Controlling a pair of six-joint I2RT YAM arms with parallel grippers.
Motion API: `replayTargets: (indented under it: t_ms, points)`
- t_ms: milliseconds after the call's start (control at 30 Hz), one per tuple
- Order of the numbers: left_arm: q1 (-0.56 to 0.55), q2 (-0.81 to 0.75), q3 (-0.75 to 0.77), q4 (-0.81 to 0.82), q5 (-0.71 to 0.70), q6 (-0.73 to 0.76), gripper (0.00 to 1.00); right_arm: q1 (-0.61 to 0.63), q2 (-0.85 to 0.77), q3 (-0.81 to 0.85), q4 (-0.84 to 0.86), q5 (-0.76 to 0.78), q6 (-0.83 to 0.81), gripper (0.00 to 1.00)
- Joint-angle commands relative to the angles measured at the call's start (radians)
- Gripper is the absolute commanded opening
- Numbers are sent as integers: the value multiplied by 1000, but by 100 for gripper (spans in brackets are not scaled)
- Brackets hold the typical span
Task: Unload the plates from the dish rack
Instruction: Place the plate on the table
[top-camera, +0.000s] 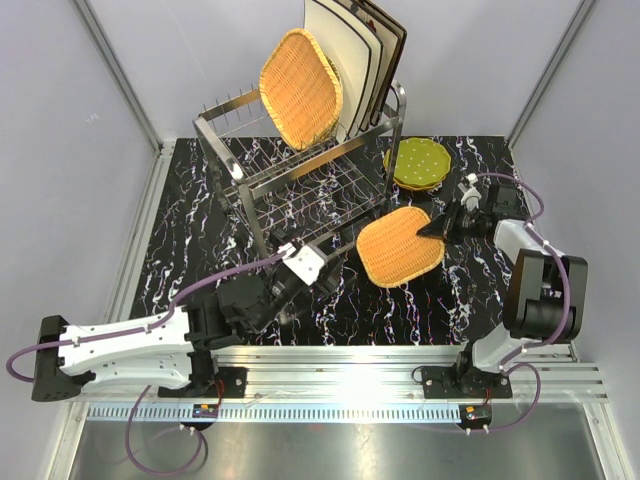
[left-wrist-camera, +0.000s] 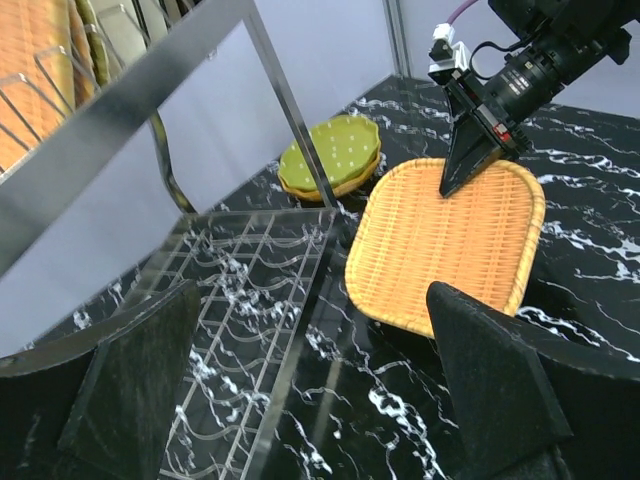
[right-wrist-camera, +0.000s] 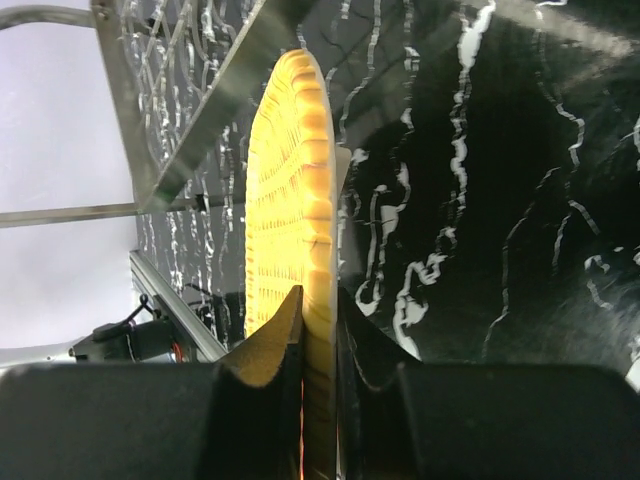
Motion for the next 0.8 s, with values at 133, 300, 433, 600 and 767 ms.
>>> replayTargets:
  t_ms: [133,300,433,600,767]
  points:
    - [-3,-12,97,-99,-54,-184,99,-4,131,126,7,-31,-70,4]
    - [-3,-34,94,-95,-65,-205,99,-1,241,212,-60,0,-132,8]
    - [-3,-47,97,-90,-72,-218,99,4,312,270,-135,34,-199,21]
    - [-3,-55,118,-93,-77,-228,99,4,346,323,-198,87,-276,51]
    - [-3,-64,151,-102,-80,-244,99,4,352,355,-246,172,-343,69]
